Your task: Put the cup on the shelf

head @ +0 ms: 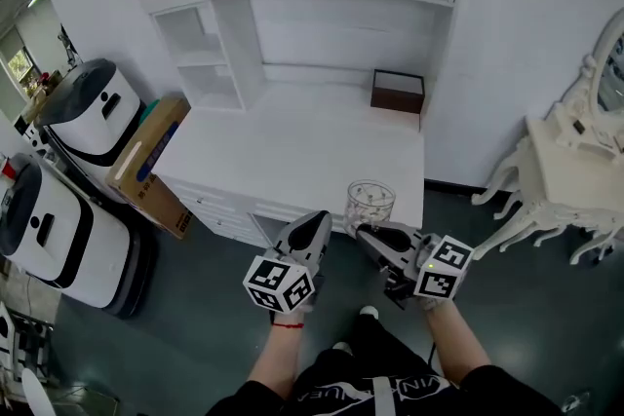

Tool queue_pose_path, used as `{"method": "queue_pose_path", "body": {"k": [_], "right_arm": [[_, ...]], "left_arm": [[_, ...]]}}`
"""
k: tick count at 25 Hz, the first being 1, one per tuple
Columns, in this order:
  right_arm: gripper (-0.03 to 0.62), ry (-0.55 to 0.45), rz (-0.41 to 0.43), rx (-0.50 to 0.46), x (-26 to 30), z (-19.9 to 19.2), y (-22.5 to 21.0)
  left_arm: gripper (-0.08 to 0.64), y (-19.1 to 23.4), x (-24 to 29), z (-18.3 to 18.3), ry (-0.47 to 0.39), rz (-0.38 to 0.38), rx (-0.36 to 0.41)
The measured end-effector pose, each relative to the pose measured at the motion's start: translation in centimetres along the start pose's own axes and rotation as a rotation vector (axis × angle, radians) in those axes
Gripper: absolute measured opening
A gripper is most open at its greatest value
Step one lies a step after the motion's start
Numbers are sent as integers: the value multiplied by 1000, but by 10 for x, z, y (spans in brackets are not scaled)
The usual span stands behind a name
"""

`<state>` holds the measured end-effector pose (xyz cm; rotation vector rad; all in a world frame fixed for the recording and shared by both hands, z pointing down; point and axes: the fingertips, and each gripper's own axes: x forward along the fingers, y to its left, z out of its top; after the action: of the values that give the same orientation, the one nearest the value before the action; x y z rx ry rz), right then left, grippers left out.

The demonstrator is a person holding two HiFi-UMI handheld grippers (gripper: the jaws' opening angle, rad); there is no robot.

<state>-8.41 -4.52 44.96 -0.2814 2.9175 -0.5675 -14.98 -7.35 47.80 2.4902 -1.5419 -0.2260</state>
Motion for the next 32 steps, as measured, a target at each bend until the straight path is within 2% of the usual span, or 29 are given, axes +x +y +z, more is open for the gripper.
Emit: {"method": "queue_pose_path", "body": {"k": [12,18,22,25,32], "right_arm": [[18,-11,-25,-42,24,46,-115],[18,-11,-45,-41,33,66,-169],[18,-12,-54,-44,37,79,-195],[18,-17,-58,-56,41,92,-212],[18,-30,-27,-130,58,134,-233]], "left_arm": [[6,40,127,12,33,-67,31],[6,62,184,14,44,-82,21],[6,73,211,15,57,-83,13],[6,78,231,21,66,-83,42],[6,85,268,58,60,-79,90]]}}
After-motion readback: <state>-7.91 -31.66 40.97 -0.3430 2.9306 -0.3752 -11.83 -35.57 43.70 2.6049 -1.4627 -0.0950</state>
